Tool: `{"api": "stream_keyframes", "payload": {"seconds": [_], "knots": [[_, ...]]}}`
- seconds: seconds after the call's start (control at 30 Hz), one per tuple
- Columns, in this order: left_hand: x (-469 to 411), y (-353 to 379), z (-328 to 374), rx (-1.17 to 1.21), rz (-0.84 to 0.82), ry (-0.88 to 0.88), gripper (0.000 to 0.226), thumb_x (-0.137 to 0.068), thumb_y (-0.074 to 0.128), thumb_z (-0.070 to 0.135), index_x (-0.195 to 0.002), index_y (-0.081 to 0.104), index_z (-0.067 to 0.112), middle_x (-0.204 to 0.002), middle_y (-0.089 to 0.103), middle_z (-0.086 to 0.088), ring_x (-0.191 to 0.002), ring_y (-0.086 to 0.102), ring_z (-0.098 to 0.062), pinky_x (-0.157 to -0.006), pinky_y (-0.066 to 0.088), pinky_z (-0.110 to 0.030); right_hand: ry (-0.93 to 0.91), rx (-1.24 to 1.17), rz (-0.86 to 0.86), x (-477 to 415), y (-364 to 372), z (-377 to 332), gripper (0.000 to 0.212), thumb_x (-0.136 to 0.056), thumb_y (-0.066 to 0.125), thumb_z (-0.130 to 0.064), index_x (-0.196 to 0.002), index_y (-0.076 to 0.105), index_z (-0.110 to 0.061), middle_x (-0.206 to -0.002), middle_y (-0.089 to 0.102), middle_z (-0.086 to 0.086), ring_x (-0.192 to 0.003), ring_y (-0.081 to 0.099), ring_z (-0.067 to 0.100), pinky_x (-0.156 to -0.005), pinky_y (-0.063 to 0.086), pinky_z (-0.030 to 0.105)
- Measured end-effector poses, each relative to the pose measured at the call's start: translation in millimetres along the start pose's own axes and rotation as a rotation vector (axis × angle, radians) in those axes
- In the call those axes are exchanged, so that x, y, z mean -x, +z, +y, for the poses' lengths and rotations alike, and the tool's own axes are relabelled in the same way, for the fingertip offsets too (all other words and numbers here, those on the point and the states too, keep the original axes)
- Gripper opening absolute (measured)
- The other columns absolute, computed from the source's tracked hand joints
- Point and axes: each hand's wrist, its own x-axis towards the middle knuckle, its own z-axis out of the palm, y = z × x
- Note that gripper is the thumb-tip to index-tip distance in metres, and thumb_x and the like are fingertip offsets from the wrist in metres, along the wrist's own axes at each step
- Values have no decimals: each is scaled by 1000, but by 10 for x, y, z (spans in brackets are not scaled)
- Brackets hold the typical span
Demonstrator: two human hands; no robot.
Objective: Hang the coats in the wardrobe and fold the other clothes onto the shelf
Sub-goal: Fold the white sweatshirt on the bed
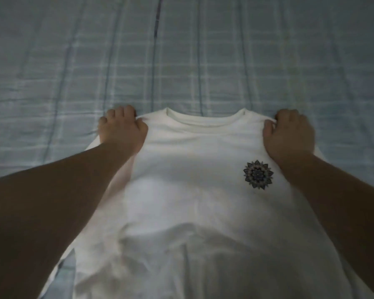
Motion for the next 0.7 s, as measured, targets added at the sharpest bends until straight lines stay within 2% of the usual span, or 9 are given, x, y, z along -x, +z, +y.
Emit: {"api": "stream_keyframes", "payload": {"seconds": [0.1, 0.2, 0.27, 0.43, 0.57, 0.7], "knots": [[176, -267, 11, -13, -1, 89, 44, -92, 42, 37, -121, 51, 4, -119, 55, -24, -109, 52, -42, -90, 42, -50, 7, 38, -67, 240, -257, -7, 45, -97, 33, -43, -123, 49, -10, -121, 55, 20, -109, 52, 38, -91, 41, 49], [668, -514, 27, 183, -15, 215, 58, -91, 32, 39, -134, 51, 5, -133, 56, -21, -122, 51, -40, -102, 41, -50, -42, -41, -65, 758, -552, -16, 52, -98, 34, -41, -139, 42, -11, -136, 51, 17, -124, 47, 38, -102, 39, 50], [1149, -604, 43, 255, -23, 288, 60, -92, 33, 36, -141, 48, 5, -144, 50, -20, -134, 45, -38, -112, 36, -49, -89, -114, -73, 1252, -725, -28, 54, -99, 34, -38, -146, 37, -12, -147, 44, 15, -134, 40, 36, -111, 34, 49], [2675, -683, -124, 272, -101, 418, 61, -95, 30, 35, -150, 39, 10, -156, 37, -17, -145, 33, -36, -115, 31, -53, -138, -209, -120, 2921, -1021, -33, 57, -94, 37, -32, -146, 41, -7, -151, 40, 18, -140, 36, 37, -112, 32, 52], [3954, -626, -454, 201, -228, 482, 61, -98, 27, 39, -154, 31, 15, -161, 26, -13, -149, 22, -33, -120, 23, -51, -102, -236, -250, 4287, -1193, 85, 58, -94, 38, -32, -148, 39, -10, -155, 35, 16, -144, 30, 34, -115, 27, 53], [4917, -531, -868, 172, -329, 541, 63, -98, 34, 43, -155, 29, 18, -162, 24, -12, -150, 18, -34, -120, 19, -51, -189, -199, -409, 5271, -1295, 324, 62, -87, 42, -26, -147, 41, -9, -155, 35, 16, -143, 31, 36, -114, 28, 55]]}}
